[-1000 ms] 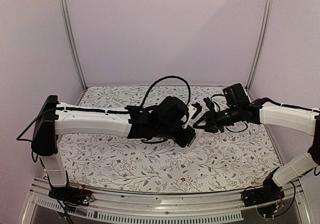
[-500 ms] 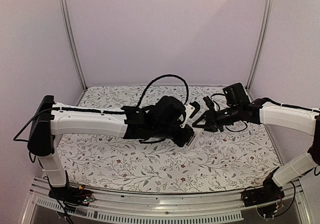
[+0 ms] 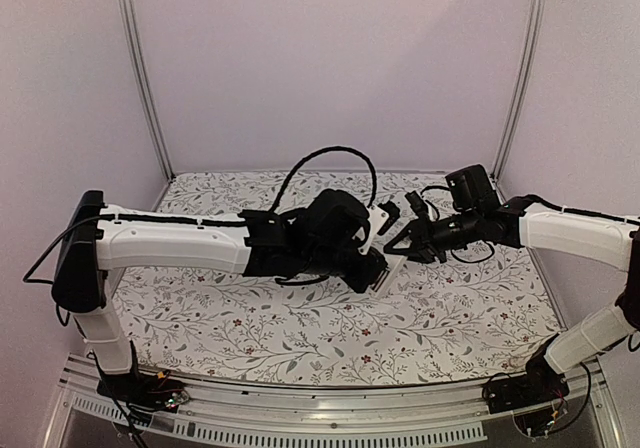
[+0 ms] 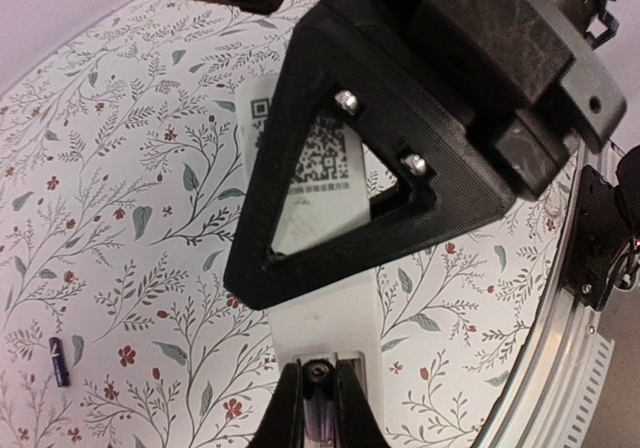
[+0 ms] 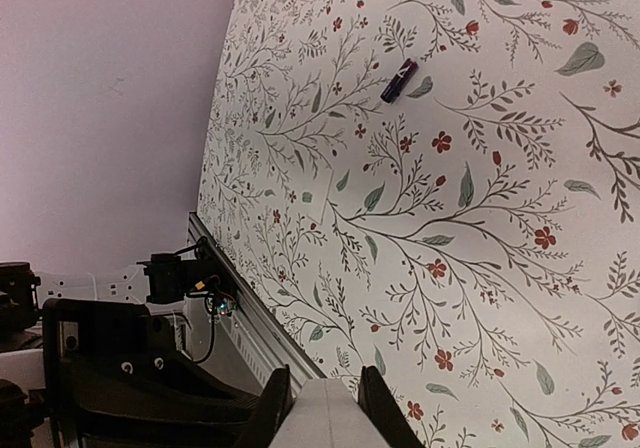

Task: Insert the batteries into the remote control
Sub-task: Load the battery into the battery compartment.

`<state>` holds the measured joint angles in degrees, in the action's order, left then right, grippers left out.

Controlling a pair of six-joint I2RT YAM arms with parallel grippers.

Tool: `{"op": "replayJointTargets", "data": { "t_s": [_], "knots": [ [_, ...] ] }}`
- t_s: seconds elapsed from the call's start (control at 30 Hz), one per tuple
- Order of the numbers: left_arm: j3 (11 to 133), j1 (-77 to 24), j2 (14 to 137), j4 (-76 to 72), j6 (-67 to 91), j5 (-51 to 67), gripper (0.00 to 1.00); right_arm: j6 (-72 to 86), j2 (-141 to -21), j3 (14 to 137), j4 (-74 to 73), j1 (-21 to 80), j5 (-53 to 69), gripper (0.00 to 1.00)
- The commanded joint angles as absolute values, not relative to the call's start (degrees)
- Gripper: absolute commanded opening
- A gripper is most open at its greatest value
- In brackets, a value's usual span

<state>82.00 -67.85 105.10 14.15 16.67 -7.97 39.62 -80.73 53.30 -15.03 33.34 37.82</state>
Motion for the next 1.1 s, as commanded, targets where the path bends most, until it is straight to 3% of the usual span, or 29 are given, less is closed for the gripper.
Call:
{"op": "replayJointTargets", "data": {
  "t_s": [0.0, 1.07],
  "knots": [
    [81.5, -67.7, 104.1, 14.3, 15.7, -6.9, 0.00, 39.3, -80.0, 54.8, -15.5, 33.6, 38.2, 0.00],
    [81.2, -68.4, 107.8, 14.3, 13.8, -8.4, 0.00, 40.3, -79.0, 54.8, -14.3, 33.6, 39.1, 0.00]
  ]
}}
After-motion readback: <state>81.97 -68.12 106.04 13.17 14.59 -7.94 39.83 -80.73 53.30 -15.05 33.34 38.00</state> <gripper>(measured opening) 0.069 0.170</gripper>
